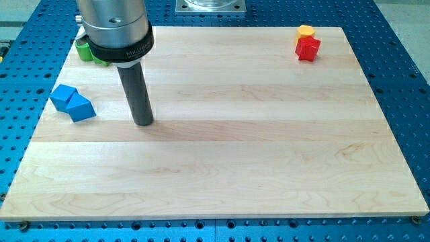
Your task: Place the green blocks to the center
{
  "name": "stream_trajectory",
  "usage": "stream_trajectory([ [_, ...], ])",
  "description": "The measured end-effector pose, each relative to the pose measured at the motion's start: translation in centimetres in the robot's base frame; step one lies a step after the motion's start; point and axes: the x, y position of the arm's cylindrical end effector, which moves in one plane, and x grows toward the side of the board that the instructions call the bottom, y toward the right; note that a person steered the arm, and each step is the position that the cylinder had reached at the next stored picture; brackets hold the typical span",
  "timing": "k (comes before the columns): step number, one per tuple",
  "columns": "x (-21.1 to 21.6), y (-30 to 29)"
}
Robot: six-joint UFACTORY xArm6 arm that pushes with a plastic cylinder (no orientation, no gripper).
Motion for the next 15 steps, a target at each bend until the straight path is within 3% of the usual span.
stream_trajectory([
  [1,-1.8,-0.9],
  [2,-8.5,-4.1],
  [3,-11.5,-8.8],
  [4,-11.7,-16.8],
  [5,-13.4,-18.3],
  [6,-18.0,-16.9],
  [7,-18.8,-14.9],
  [8,-17.7,-13.4],
  [10,-20.2,-12.5],
  [12,-11.3,-5.9],
  [15,-11.3,-6.7],
])
